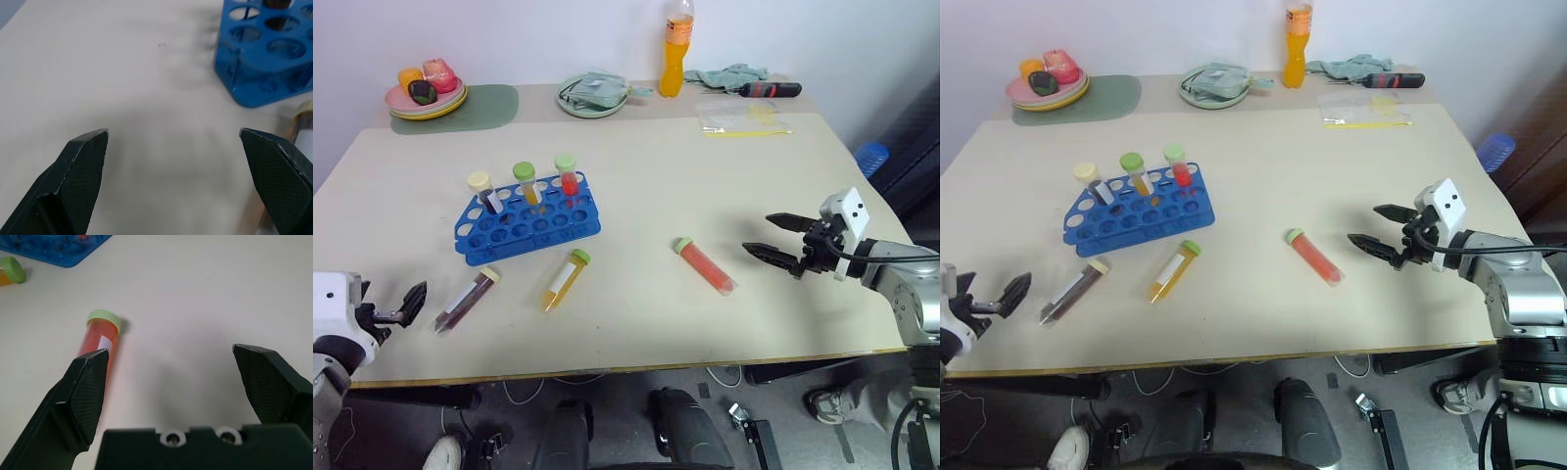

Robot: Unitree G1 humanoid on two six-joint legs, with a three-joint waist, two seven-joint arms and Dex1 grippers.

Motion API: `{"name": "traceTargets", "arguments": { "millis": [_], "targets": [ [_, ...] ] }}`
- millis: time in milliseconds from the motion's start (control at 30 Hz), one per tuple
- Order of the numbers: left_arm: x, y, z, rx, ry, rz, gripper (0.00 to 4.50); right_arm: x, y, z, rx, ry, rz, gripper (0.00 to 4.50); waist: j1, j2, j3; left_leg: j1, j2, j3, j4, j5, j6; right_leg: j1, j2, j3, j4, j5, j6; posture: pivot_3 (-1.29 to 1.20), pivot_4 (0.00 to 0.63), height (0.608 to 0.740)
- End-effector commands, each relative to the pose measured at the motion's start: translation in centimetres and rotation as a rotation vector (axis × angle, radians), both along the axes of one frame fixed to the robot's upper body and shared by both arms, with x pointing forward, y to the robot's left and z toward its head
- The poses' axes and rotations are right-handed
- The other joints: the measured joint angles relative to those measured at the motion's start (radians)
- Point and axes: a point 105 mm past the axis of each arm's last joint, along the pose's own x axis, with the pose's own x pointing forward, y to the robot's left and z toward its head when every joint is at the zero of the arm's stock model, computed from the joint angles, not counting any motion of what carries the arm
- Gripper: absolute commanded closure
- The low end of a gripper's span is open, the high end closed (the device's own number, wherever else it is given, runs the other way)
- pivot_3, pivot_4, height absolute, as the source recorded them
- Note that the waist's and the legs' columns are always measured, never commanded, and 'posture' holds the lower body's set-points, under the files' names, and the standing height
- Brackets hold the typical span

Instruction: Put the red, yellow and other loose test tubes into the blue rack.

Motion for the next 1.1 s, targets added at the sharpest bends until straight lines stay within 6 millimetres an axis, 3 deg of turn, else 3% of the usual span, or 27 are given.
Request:
{"name": "traceTargets", "arguments": {
  "millis": [33, 233, 333, 567, 667, 900, 1100],
  "targets": [
    [-0.4, 0.2, 1.3, 0.038, -0.043, 0.026, 0.08, 0.3, -0.3, 1.2, -0.023, -0.036, 0.002, 0.0, 0.0, 0.0, 0.0, 0.0, 0.0, 0.0, 0.0, 0.0, 0.0, 0.0, 0.0, 0.0, 0.0, 0.0, 0.0, 0.0, 0.15, 0.74],
    [-0.1, -0.5, 1.9, 0.03, -0.082, 0.017, 0.08, 1.4, -0.9, 1.9, -0.052, -0.045, -0.047, 0.0, 0.0, 0.0, 0.0, 0.0, 0.0, 0.0, 0.0, 0.0, 0.0, 0.0, 0.0, 0.0, 0.0, 0.0, 0.0, 0.0, 0.15, 0.74],
    [0.7, -2.3, 2.6, 0.023, -0.109, -0.066, 0.08, 1.8, -0.6, 2.6, -0.061, -0.052, -0.079, 0.0, 0.0, 0.0, 0.0, 0.0, 0.0, 0.0, 0.0, 0.0, 0.0, 0.0, 0.0, 0.0, 0.0, 0.0, 0.0, 0.0, 0.15, 0.74],
    [2.7, -12.8, 3.1, -0.023, -0.132, -0.575, 0.08, -0.9, 3.4, 3.7, -0.202, 0.057, 0.047, 0.0, 0.005, 0.001, 0.001, -0.001, 0.0, 0.0, 0.0, 0.0, 0.0, 0.0, 0.0, 0.0, 0.0, 0.0, 0.0, 0.0, 0.15, 0.74],
    [3.3, -17.2, 3.0, 0.001, -0.117, -0.8, 0.08, -1.5, 5.5, 4.1, -0.228, 0.199, 0.017, 0.0, 0.0, 0.002, 0.001, 0.0, 0.0, 0.0, 0.001, 0.0, 0.0, 0.0, 0.0, 0.0, 0.0, 0.0, 0.0, 0.0, 0.15, 0.74],
    [3.2, -20.0, 1.0, 0.024, -0.047, -1.039, 0.08, -1.3, 10.5, 4.0, -0.266, 0.351, -0.047, 0.0, -0.011, 0.003, 0.001, -0.001, 0.0, -0.001, 0.0, 0.0, 0.001, -0.002, 0.001, 0.0, 0.002, 0.0, 0.0, 0.0, 0.15, 0.74],
    [2.8, -21.8, 0.5, 0.026, -0.06, -1.101, 0.08, 1.2, 11.9, 1.8, -0.319, 0.446, -0.148, 0.0, 0.004, 0.002, 0.001, -0.002, 0.0, 0.0, 0.001, -0.001, 0.001, -0.002, 0.0, 0.0, 0.001, 0.0, 0.0, 0.0, 0.15, 0.74]
  ]
}}
